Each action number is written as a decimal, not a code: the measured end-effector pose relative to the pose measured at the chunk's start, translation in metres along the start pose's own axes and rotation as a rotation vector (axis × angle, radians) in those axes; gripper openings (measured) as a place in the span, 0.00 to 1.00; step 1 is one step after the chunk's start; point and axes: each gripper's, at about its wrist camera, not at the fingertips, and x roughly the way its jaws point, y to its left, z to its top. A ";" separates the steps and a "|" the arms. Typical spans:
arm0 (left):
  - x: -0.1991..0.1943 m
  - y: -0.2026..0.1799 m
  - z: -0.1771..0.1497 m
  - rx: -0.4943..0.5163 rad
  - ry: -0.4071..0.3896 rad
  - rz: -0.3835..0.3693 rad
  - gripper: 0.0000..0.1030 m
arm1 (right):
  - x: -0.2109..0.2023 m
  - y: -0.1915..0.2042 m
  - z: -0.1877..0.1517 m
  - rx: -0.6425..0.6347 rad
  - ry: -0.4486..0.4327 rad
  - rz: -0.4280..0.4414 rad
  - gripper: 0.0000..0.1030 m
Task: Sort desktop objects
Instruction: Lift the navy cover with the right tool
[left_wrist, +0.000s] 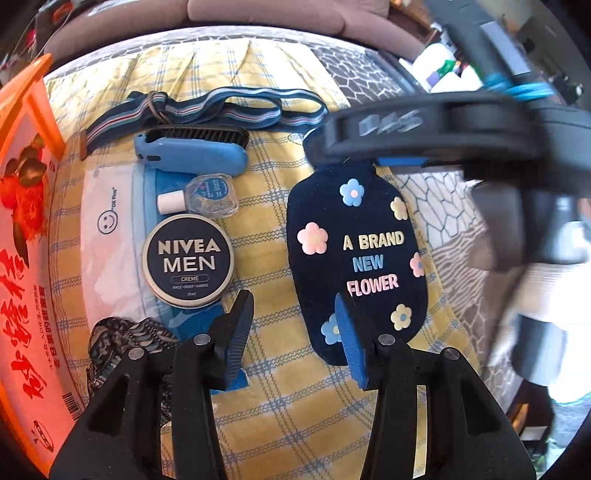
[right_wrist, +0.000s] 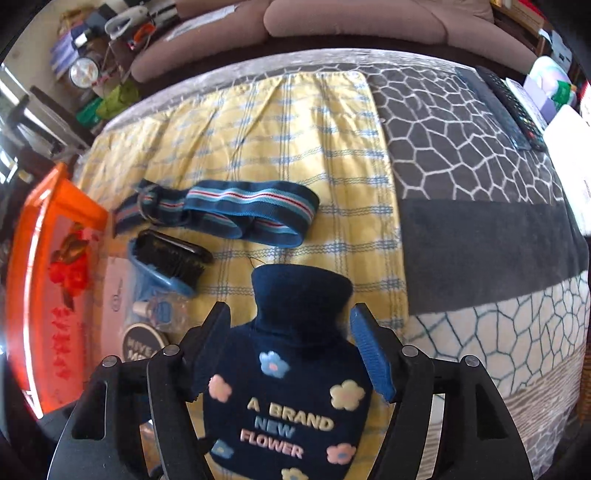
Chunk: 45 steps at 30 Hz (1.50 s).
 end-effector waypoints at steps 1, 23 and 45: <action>-0.001 0.002 0.000 -0.004 0.000 -0.008 0.44 | 0.006 0.002 0.001 -0.002 0.013 -0.021 0.68; 0.009 -0.029 0.014 0.113 -0.006 -0.093 0.66 | -0.079 -0.009 -0.050 -0.032 -0.209 0.265 0.42; -0.026 -0.035 0.001 0.205 -0.004 -0.318 0.21 | -0.088 -0.032 -0.062 -0.013 -0.233 0.339 0.42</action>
